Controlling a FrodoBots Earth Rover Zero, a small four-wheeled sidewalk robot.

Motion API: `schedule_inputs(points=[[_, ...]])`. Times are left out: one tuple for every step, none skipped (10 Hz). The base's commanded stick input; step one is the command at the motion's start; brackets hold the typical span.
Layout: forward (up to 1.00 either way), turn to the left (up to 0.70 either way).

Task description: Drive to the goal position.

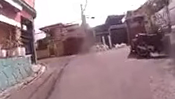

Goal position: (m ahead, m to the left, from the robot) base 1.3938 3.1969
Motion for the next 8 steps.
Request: schedule_inputs(points=[[0.92,0.00],[0.92,0.00],[0.92,0.00],[0.92,0.00],[0.92,0.00],[0.92,0.00],[0.92,0.00],[0.92,0.00]])
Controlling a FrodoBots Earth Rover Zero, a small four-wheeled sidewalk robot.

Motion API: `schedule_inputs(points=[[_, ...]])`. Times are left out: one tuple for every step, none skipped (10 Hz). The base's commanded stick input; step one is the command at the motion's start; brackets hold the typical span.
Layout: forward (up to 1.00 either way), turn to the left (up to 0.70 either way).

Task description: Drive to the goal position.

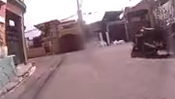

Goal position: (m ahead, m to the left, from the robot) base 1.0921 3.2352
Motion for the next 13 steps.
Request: schedule_inputs(points=[[0.92,0.00],[0.91,0.00],[0.92,0.00],[0.92,0.00],[0.92,0.00],[0.91,0.00],[0.91,0.00],[0.91,0.00],[0.91,0.00],[0.91,0.00],[0.91,0.00],[0.91,0.00],[0.91,0.00]])
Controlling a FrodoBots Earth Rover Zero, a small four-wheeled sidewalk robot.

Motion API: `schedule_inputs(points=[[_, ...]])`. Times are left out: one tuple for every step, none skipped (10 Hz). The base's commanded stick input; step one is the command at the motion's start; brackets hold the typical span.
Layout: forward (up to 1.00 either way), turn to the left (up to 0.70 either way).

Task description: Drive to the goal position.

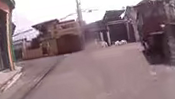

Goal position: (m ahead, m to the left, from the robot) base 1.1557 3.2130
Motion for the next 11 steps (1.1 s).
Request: schedule_inputs(points=[[0.91,0.00],[0.91,0.00],[0.91,0.00],[0.91,0.00],[0.91,0.00],[0.91,0.00],[0.91,0.00],[0.96,0.00],[1.00,0.00],[1.00,0.00],[1.00,0.00]])
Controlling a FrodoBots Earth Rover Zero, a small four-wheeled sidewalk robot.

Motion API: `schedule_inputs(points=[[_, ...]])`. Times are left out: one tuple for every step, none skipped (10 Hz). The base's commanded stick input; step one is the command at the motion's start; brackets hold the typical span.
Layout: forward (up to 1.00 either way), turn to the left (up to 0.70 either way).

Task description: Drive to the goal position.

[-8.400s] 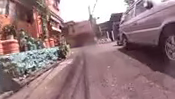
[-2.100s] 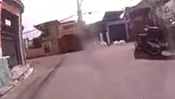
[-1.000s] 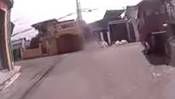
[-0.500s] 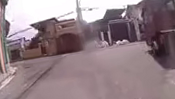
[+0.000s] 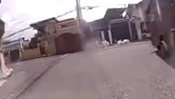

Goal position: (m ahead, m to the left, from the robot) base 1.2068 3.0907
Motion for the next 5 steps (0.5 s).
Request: schedule_inputs(points=[[1.00,0.00],[1.00,0.00],[1.00,0.00],[1.00,0.00],[1.00,0.00]])
